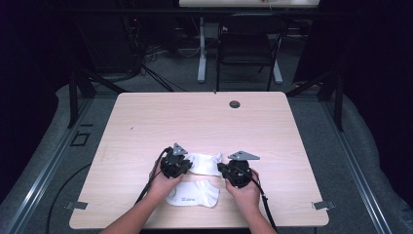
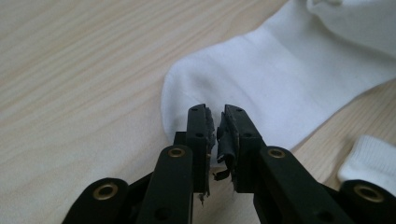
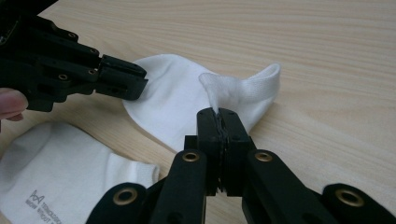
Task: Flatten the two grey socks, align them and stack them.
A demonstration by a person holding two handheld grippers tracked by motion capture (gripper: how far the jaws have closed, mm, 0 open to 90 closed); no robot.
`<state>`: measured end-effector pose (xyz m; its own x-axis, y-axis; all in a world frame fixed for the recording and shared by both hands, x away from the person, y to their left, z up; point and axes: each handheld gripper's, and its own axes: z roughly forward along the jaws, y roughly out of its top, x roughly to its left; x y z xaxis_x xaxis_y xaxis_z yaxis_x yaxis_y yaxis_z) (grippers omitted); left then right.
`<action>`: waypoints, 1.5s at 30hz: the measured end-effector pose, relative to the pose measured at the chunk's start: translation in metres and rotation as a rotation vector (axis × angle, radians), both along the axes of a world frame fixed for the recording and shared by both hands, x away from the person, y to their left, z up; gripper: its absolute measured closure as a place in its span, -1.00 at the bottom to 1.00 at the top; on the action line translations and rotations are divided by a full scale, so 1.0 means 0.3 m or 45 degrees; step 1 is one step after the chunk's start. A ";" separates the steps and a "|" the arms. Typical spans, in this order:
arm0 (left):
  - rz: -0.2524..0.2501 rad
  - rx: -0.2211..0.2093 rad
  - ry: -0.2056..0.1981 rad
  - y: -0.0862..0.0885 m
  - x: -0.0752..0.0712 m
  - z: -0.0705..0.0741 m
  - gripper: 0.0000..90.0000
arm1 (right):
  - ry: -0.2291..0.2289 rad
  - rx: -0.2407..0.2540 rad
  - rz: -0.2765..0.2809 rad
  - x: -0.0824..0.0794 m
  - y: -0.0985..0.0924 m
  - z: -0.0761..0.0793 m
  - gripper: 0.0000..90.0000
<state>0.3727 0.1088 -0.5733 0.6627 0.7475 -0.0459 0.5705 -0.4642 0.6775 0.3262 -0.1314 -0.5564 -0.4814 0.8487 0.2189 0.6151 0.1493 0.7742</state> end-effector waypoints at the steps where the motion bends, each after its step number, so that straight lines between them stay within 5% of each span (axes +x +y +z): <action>1: 0.003 -0.018 0.006 0.005 0.000 -0.002 0.75 | 0.007 -0.005 0.004 0.001 -0.001 -0.003 0.97; 9: 0.011 -0.022 0.027 0.026 -0.016 0.000 0.57 | 0.034 -0.069 -0.026 0.000 -0.008 -0.029 0.95; 12: 0.026 -0.022 0.028 0.032 -0.024 0.000 0.55 | 0.101 -0.087 -0.042 0.009 -0.022 -0.038 0.86; 17: 0.033 -0.020 0.036 0.042 -0.036 0.001 0.51 | 0.098 -0.108 -0.077 0.013 -0.046 -0.030 0.77; 22: 0.042 -0.024 0.031 0.052 -0.042 0.000 0.49 | 0.033 -0.102 -0.098 0.000 -0.056 -0.001 0.72; 23: 0.045 -0.024 0.032 0.056 -0.048 0.000 0.49 | -0.043 -0.067 -0.098 -0.013 -0.051 0.016 0.69; 25: 0.041 -0.022 0.026 0.061 -0.052 -0.001 0.48 | -0.105 -0.055 -0.038 -0.018 -0.034 0.025 0.63; 28: 0.037 -0.023 0.029 0.069 -0.054 -0.001 0.48 | -0.147 -0.151 0.035 0.000 0.014 0.006 0.58; 31: 0.040 -0.033 0.030 0.072 -0.054 -0.002 0.48 | -0.113 -0.255 0.059 0.035 0.038 -0.028 0.55; 35: 0.041 -0.035 0.040 0.081 -0.056 -0.001 0.46 | -0.040 -0.280 0.050 0.063 0.037 -0.074 0.56; 45: 0.039 -0.044 0.034 0.112 -0.078 -0.004 0.46 | -0.009 -0.253 0.072 0.039 0.040 -0.082 0.59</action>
<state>0.3492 0.1423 -0.5744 0.6379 0.7650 -0.0892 0.6022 -0.4232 0.6770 0.3379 -0.1193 -0.5810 -0.5301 0.8466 0.0466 0.5964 0.3332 0.7303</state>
